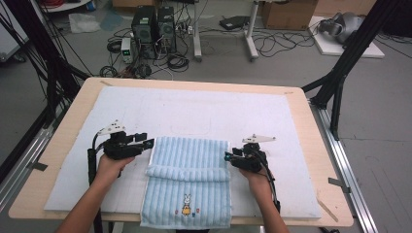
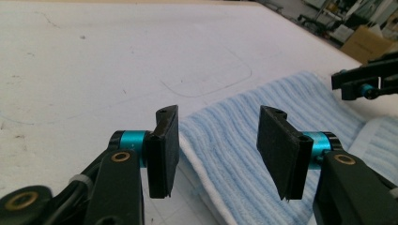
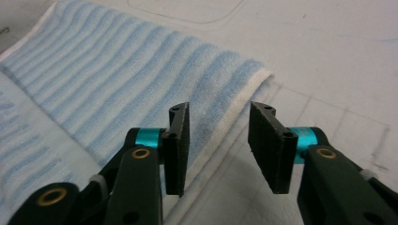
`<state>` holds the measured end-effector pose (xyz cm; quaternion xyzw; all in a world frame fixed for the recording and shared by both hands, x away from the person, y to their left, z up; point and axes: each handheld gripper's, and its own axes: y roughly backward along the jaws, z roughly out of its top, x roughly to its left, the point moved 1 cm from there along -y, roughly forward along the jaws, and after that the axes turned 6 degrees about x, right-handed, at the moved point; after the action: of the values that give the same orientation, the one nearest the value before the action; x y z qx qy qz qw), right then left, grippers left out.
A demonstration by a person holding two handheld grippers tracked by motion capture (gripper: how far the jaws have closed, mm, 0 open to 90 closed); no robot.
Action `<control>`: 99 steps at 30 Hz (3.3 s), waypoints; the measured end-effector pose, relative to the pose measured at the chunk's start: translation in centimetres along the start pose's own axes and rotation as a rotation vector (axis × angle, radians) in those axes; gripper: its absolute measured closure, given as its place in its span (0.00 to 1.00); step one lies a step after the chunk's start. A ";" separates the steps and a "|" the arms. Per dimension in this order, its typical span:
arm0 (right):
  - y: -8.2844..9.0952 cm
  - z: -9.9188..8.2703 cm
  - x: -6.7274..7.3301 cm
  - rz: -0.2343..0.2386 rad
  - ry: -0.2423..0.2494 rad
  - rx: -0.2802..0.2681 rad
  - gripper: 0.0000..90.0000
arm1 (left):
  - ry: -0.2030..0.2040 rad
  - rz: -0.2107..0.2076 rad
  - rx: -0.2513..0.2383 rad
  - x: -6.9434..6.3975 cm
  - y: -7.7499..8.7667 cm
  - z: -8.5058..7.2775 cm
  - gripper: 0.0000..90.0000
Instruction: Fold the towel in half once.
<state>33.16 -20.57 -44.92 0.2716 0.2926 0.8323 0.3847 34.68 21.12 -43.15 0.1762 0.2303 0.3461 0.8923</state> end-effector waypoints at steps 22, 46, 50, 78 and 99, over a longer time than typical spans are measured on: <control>-0.4 0.2 -0.1 -0.137 0.028 -0.052 0.67 | 0.038 0.016 0.117 0.3 -2.4 -1.0 0.70; -1.2 0.0 0.2 -0.141 0.041 0.002 0.69 | -0.029 0.083 0.214 -0.5 -4.1 -1.1 0.78; -1.4 0.0 0.7 -0.092 0.060 0.012 0.94 | -0.056 0.086 0.228 -1.2 -4.4 -1.1 0.94; -3.7 6.7 -4.9 -0.175 -0.044 -0.078 0.96 | 0.003 0.115 0.087 3.7 -9.8 5.1 0.95; -3.3 7.0 -5.7 -0.138 -0.063 -0.092 0.68 | 0.024 0.023 0.027 3.7 -7.9 5.2 0.66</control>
<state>42.63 -21.45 -43.76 0.2586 0.2597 0.8075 0.4622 44.15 17.36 -43.64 0.1870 0.2435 0.3553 0.8829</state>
